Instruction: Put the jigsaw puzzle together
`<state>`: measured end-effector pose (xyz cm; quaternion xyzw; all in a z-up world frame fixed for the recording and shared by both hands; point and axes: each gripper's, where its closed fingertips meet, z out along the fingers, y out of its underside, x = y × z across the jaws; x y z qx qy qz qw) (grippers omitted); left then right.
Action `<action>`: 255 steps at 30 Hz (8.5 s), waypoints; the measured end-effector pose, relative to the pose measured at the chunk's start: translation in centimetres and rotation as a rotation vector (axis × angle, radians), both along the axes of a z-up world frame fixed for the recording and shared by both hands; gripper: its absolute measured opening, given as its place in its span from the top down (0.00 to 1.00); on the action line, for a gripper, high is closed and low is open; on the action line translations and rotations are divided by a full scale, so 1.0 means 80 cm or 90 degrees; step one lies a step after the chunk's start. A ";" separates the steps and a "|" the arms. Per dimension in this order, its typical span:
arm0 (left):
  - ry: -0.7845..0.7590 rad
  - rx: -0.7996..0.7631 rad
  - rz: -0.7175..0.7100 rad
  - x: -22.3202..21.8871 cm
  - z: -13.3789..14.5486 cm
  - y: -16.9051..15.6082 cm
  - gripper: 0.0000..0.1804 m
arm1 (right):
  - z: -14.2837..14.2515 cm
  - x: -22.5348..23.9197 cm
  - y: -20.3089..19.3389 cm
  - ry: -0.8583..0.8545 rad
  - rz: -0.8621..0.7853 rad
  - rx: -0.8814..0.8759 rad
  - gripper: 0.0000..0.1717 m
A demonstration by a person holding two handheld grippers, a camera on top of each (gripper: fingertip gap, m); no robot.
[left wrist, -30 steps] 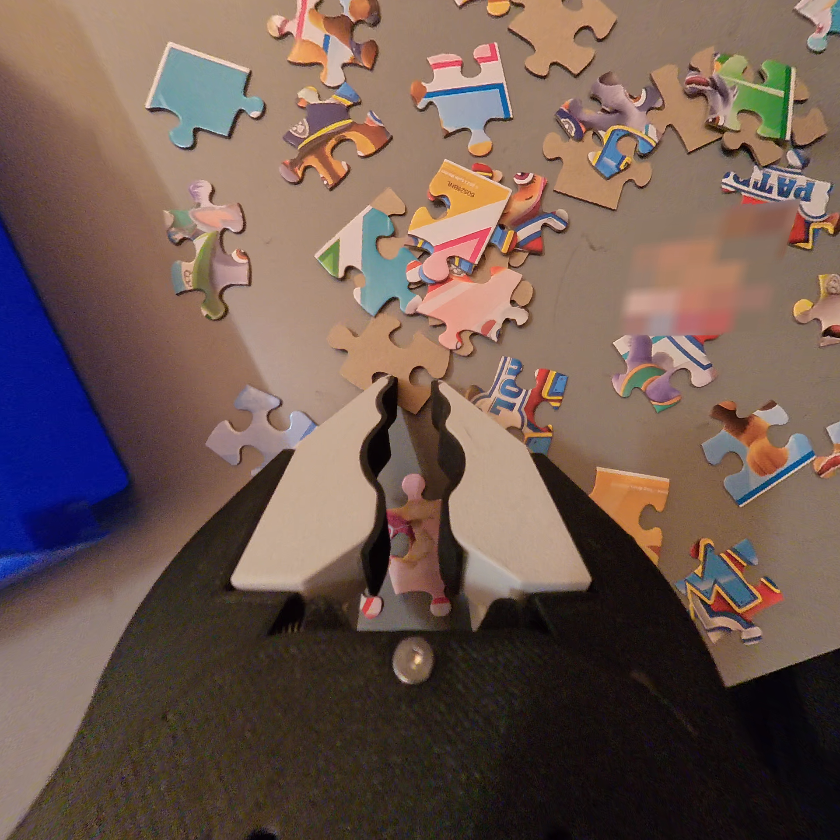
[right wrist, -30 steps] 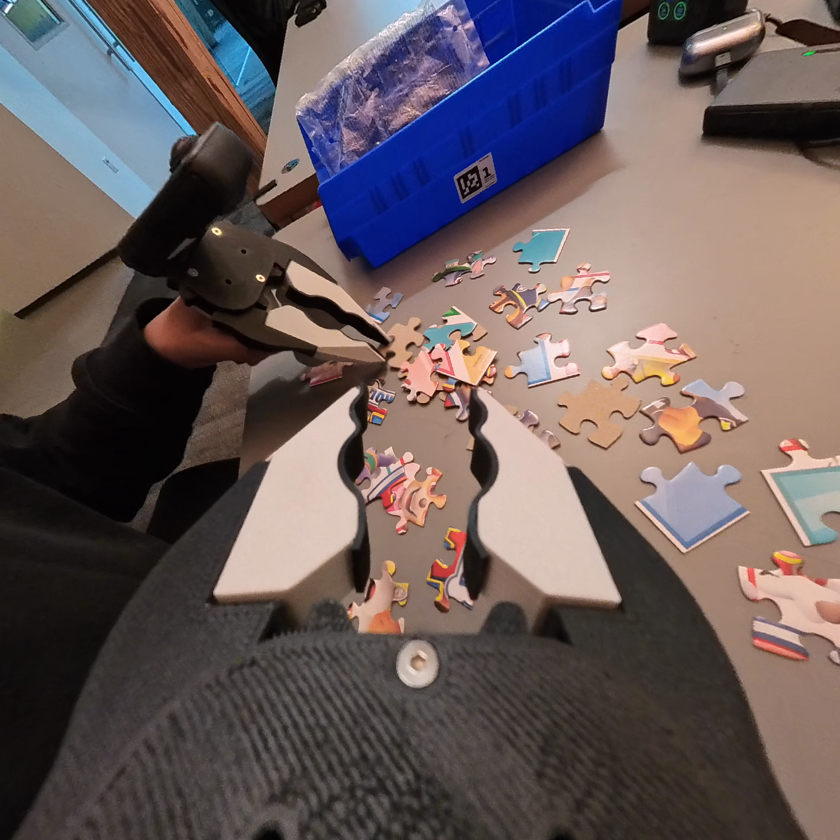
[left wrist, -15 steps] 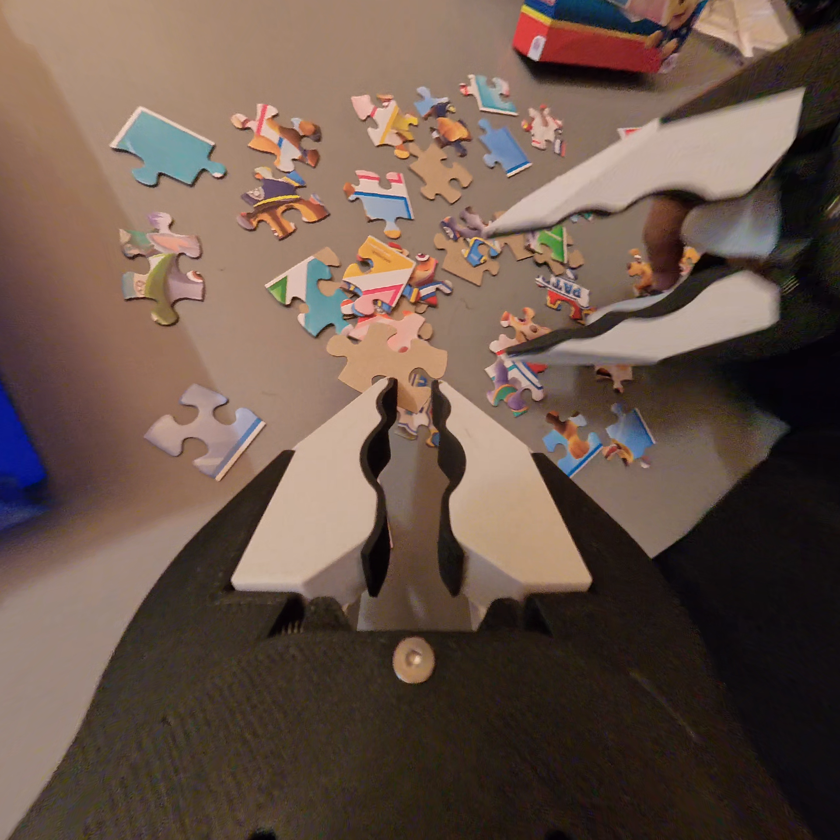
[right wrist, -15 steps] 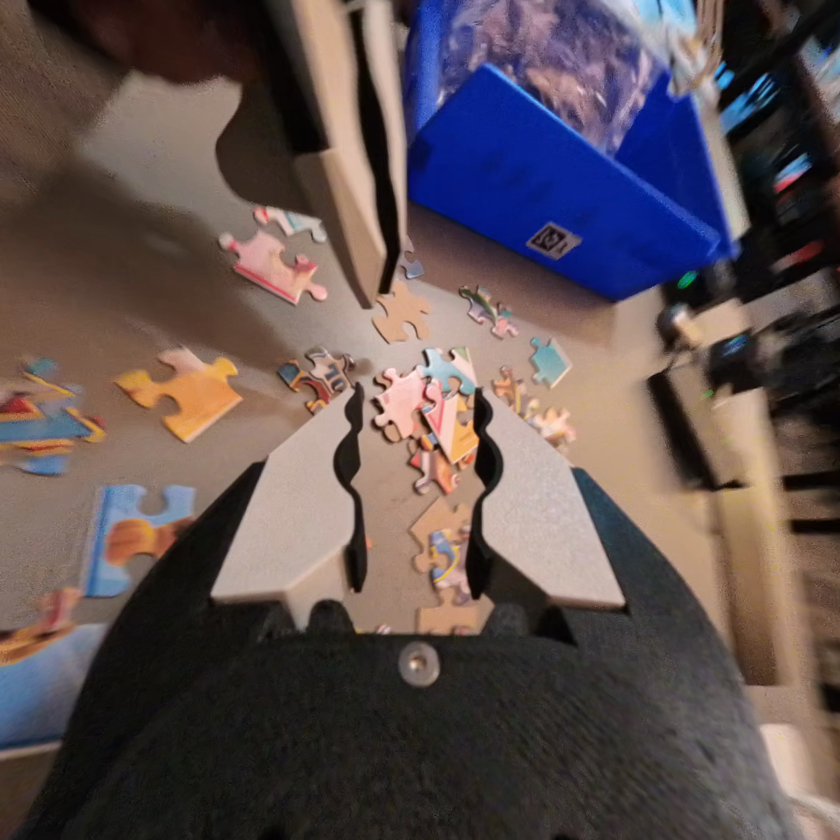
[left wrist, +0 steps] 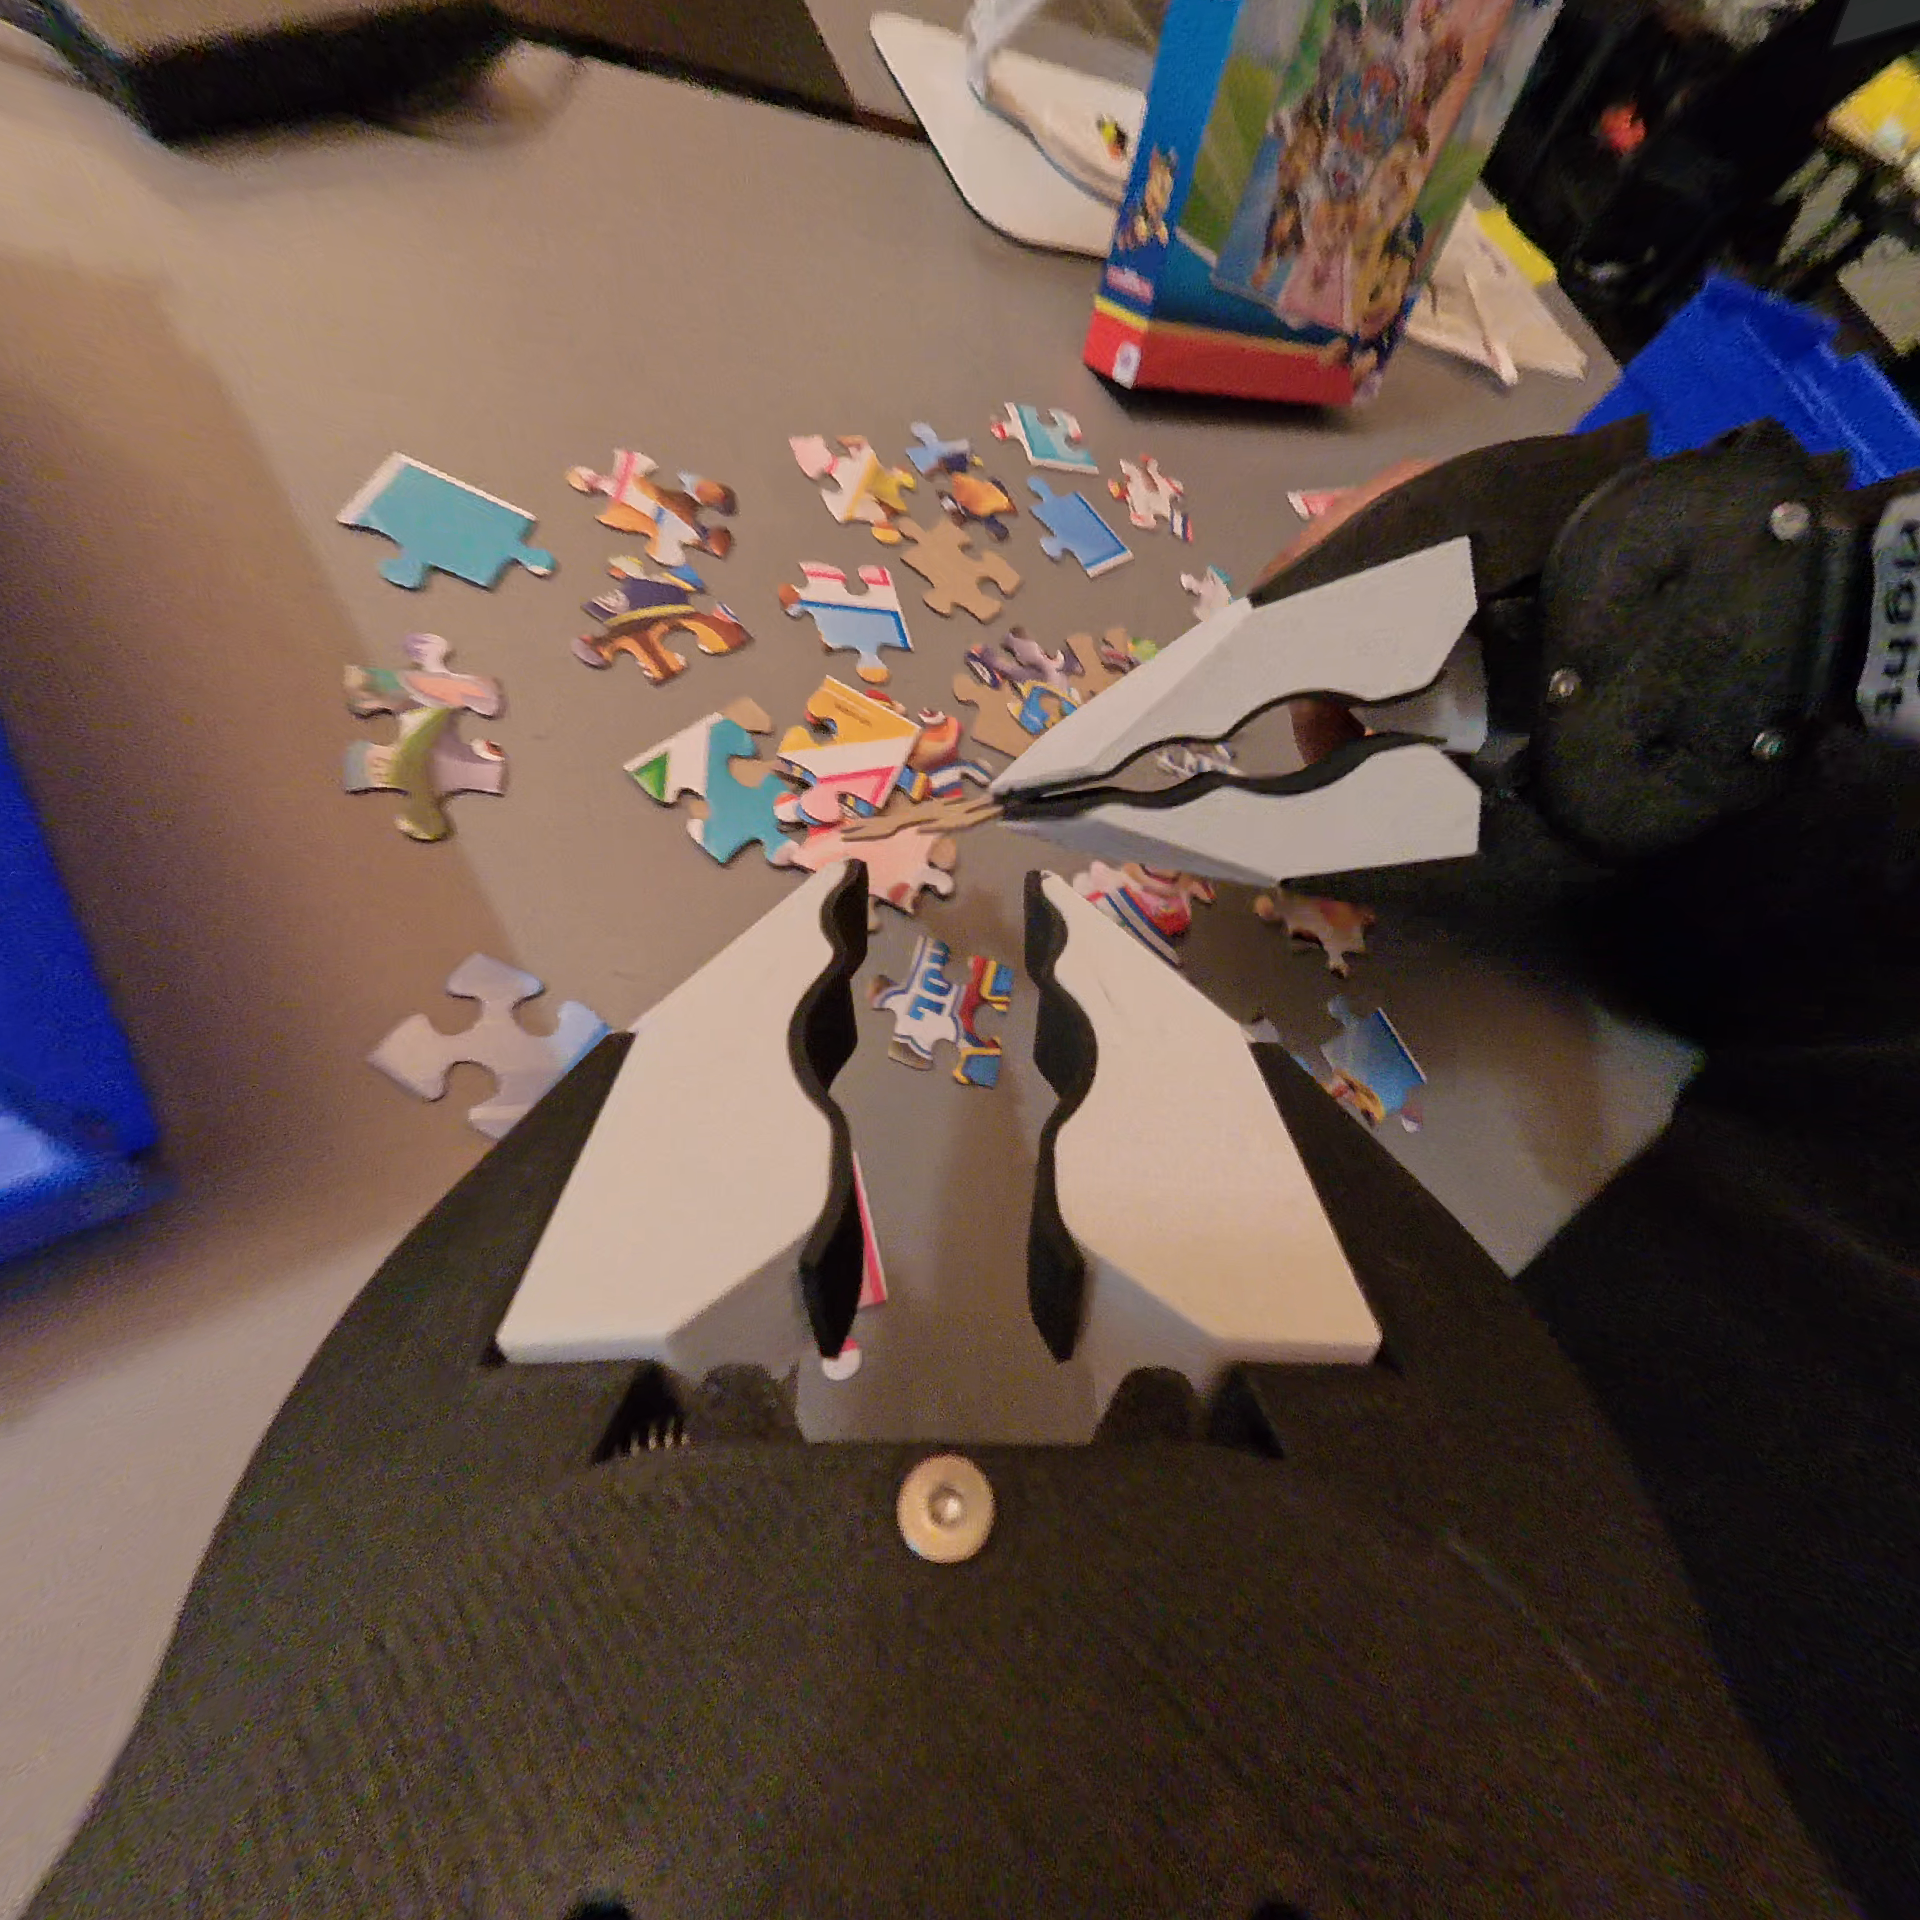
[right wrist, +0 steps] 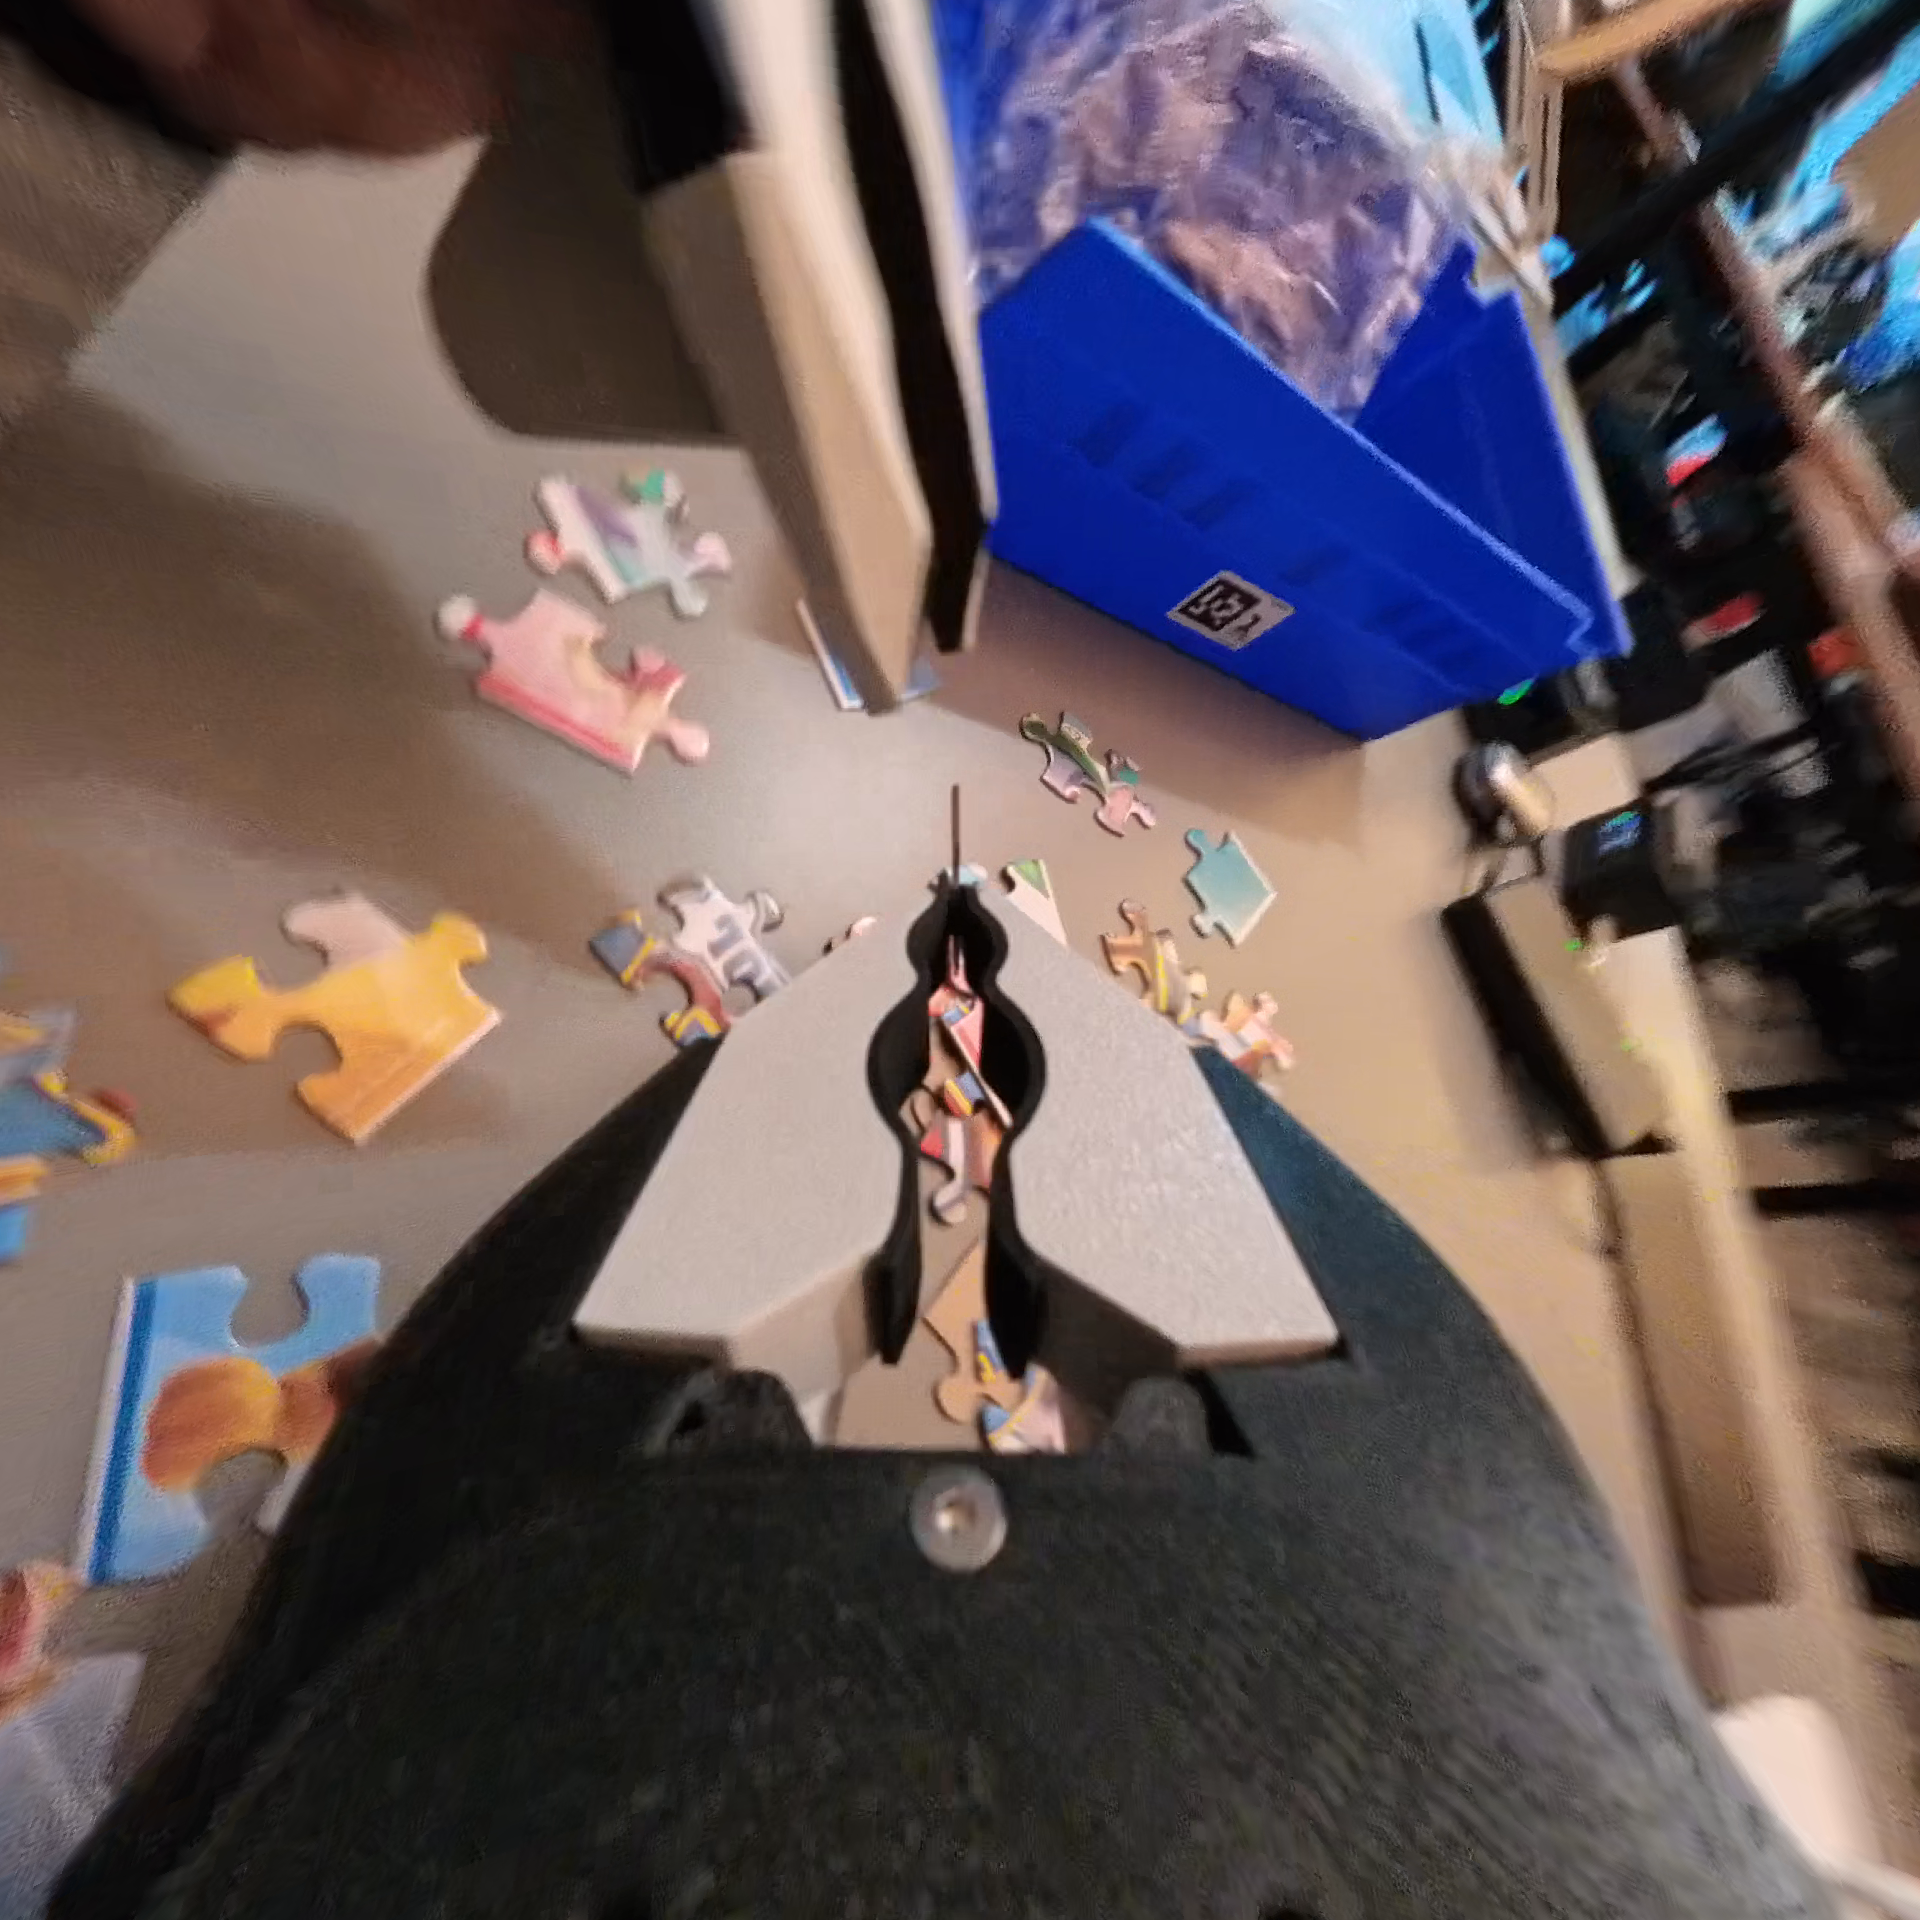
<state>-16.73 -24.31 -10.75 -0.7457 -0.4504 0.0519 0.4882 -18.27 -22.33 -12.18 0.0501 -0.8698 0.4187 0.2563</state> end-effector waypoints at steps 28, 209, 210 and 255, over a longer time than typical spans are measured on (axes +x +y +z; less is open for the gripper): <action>0.024 -0.007 0.064 -0.007 -0.026 -0.028 0.82 | -0.052 -0.033 0.015 -0.435 -0.083 0.063 0.82; 0.079 0.187 -0.084 -0.014 0.021 0.095 0.74 | -0.037 -0.161 0.169 -0.332 -0.303 -0.049 0.81; 0.078 0.186 -0.085 -0.014 0.020 0.096 0.74 | -0.044 -0.159 0.168 -0.352 -0.298 -0.040 0.76; -0.129 0.433 -0.046 -0.039 0.025 0.139 1.00 | 0.040 -0.024 0.113 -0.135 -0.060 -0.077 0.72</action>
